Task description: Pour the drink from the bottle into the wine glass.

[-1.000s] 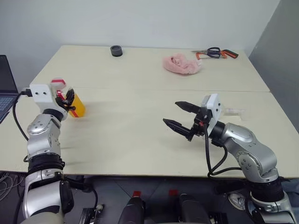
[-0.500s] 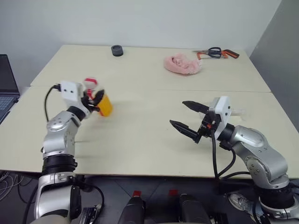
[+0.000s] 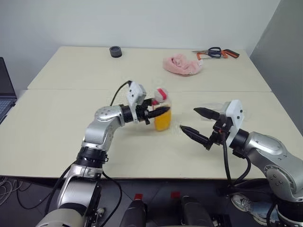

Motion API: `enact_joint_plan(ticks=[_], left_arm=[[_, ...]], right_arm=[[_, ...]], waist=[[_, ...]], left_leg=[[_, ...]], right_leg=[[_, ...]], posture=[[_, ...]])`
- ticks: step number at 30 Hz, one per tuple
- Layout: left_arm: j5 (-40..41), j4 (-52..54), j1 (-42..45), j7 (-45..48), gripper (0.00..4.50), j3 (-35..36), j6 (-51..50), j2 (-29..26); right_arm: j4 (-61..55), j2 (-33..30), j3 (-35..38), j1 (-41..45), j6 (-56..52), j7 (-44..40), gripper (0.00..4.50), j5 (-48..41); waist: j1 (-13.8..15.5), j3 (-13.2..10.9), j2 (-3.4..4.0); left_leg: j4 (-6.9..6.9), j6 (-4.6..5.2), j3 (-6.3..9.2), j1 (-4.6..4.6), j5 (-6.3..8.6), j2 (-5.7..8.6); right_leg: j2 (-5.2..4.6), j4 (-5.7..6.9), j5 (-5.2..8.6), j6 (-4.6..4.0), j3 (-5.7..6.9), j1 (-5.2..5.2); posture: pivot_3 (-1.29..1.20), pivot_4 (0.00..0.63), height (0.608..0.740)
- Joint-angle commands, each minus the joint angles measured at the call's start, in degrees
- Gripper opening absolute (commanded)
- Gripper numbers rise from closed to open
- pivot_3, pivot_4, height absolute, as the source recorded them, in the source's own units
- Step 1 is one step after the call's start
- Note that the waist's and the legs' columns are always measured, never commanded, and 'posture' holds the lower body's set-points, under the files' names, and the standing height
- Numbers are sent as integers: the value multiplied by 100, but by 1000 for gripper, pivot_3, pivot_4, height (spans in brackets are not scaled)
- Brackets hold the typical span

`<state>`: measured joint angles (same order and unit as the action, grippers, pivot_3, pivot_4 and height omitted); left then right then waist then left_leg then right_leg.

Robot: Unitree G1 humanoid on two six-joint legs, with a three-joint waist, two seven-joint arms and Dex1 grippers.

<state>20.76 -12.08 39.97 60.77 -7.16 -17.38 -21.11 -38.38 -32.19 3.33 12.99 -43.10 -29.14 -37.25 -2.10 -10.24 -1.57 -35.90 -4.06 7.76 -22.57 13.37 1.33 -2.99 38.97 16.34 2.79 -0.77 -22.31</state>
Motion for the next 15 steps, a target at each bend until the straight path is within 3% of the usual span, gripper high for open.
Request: enact_joint_plan(ticks=[1, 15], left_arm=[[135, 34, 386, 544, 1838, -148, 138, 108], [-160, -644, 608, 1375, 1838, -380, 557, 340]], right_arm=[[-197, 6, 187, 146, -138, 257, 4500, -104], [-35, 241, 5, 1050, -393, 616, 4500, -200]], waist=[[17, 0, 0], [-6, -1, 2]], left_leg=[[-1, 0, 0, -2, 0, 1], [-1, 2, 0, -1, 1, 0]], right_leg=[[0, -1, 0, 0, 0, 0], [1, -2, 0, 0, -1, -1]], posture=[[0, 150, 740], [0, 150, 740]])
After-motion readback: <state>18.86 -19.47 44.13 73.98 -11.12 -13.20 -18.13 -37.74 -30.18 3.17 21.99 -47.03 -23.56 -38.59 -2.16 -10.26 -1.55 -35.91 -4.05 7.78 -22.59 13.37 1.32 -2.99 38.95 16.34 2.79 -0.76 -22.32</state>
